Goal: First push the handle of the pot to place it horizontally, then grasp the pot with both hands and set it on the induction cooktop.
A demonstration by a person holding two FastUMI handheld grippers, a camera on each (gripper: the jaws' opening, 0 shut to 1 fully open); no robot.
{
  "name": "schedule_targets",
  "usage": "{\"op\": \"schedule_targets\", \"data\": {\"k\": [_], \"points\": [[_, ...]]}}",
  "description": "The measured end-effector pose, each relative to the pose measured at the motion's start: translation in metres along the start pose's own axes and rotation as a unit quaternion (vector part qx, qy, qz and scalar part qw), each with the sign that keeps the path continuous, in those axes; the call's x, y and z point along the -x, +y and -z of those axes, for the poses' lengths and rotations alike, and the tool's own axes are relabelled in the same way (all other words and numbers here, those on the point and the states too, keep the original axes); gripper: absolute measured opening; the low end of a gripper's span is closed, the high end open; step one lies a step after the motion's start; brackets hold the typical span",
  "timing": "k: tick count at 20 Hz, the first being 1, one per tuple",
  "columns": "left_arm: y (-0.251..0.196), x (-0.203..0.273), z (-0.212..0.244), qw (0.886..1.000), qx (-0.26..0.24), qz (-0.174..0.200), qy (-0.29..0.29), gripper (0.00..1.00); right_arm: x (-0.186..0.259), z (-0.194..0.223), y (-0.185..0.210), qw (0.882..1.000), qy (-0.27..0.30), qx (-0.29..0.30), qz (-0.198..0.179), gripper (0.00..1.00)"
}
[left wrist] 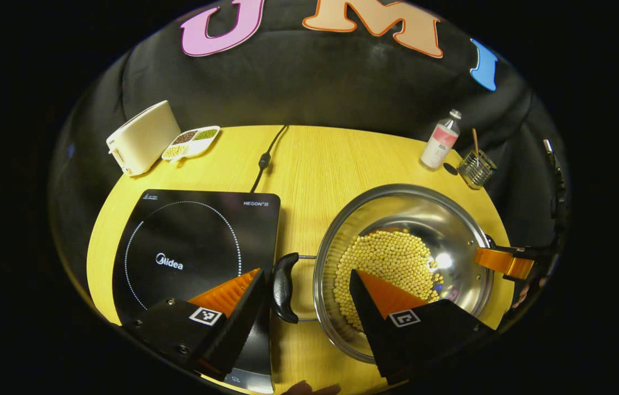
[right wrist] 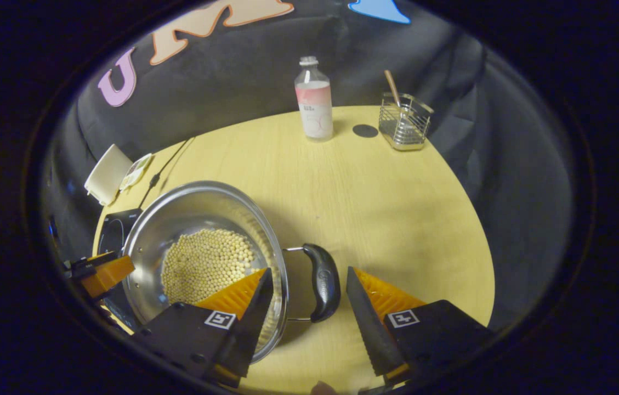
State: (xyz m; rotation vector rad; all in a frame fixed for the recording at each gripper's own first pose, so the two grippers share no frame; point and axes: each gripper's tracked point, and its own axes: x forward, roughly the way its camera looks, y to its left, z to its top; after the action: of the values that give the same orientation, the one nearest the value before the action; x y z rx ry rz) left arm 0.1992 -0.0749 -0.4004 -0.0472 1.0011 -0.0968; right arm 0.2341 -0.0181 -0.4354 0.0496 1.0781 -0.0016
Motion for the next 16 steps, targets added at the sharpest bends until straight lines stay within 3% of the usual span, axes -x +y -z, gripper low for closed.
{"op": "schedule_targets", "data": {"k": [2,3,4,5,6,10,12,13,16], "points": [[0.001,-0.006,0.003,1.0,-0.006,-0.002,0.008,0.95,-0.005,0.003,-0.001,1.0,0.009,-0.004,0.001,0.81],[0.001,-0.009,0.006,1.0,-0.009,-0.004,0.015,0.95,-0.008,0.004,0.0,1.0,0.01,-0.003,0.001,0.75],[0.002,-0.01,0.007,1.0,-0.014,-0.009,0.022,0.95,-0.009,0.004,-0.001,1.0,0.011,0.002,0.006,0.81],[0.003,-0.012,0.004,1.0,-0.024,-0.011,0.014,1.0,-0.011,0.004,-0.003,1.0,0.011,0.015,0.016,0.8],[0.003,-0.014,0.005,0.999,-0.028,-0.015,0.018,0.93,-0.01,0.005,-0.005,0.999,0.008,0.031,0.025,0.71],[-0.008,-0.022,0.011,0.999,-0.04,-0.011,0.032,0.93,-0.01,0.005,-0.015,0.993,0.007,0.098,0.065,0.74],[-0.004,-0.028,0.016,0.998,-0.056,-0.02,0.038,0.92,-0.011,0.008,-0.018,0.994,0.014,0.085,0.061,0.76],[-0.002,-0.029,0.016,0.997,-0.06,-0.026,0.038,0.92,-0.011,0.009,-0.019,0.996,0.021,0.069,0.054,0.72],[0.001,-0.03,0.021,0.997,-0.05,-0.033,0.05,0.78,-0.016,0.008,-0.02,0.997,0.027,0.059,0.05,0.62]]}}
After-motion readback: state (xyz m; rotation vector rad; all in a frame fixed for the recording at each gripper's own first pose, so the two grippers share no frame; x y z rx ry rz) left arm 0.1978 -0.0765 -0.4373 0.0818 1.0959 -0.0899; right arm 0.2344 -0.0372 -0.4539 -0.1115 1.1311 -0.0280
